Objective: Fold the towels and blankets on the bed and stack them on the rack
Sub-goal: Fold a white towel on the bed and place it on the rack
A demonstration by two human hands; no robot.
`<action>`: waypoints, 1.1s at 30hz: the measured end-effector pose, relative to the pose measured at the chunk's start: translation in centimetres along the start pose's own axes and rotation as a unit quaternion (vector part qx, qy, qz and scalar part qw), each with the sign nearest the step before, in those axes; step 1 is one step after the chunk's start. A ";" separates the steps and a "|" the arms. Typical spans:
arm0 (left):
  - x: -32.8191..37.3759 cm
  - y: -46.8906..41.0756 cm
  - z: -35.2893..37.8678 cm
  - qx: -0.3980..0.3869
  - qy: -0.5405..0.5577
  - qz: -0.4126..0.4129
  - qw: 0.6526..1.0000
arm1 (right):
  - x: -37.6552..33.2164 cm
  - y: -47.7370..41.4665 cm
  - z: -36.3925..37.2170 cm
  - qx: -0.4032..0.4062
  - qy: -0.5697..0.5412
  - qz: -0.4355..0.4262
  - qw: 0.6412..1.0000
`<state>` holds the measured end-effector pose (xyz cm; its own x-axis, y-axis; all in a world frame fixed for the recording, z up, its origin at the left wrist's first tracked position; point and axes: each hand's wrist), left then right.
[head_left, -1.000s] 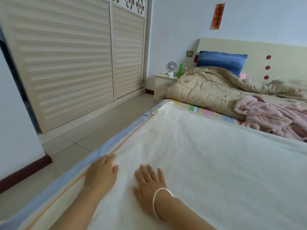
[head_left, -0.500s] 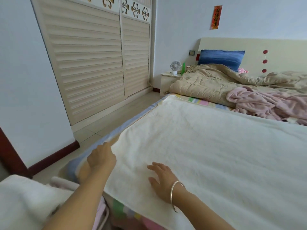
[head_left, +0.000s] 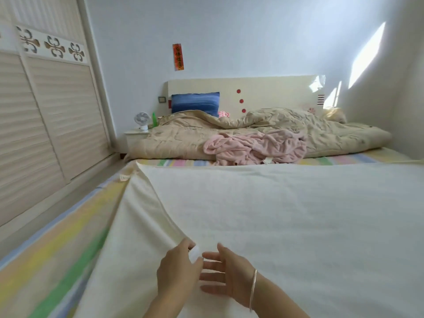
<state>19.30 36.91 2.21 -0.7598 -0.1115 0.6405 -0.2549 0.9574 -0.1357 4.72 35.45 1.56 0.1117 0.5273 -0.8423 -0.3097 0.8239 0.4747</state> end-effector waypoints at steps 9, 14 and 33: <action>18.3 6.1 15.7 -0.110 0.090 0.126 0.982 | -3.9 3.0 -21.2 0.068 0.037 0.021 0.997; 27.3 10.0 21.3 -0.127 0.101 0.179 0.970 | -5.4 7.9 -32.1 0.138 0.083 -0.023 0.987; 56.1 29.1 44.7 -0.198 -0.019 0.281 0.939 | -4.0 29.6 -73.2 0.315 0.192 -0.065 0.927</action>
<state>-57.49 46.62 0.46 -0.7305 0.4380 0.5239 0.4289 0.8913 -0.1471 -74.05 42.51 0.28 -0.2722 0.4014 -0.8745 0.3104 0.8969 0.3151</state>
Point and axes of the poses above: each hand's wrist, its own y-axis away from the middle knuckle, its own z-axis out of the palm, x = y × z, and after that the axes turned 5 degrees about y, right-handed
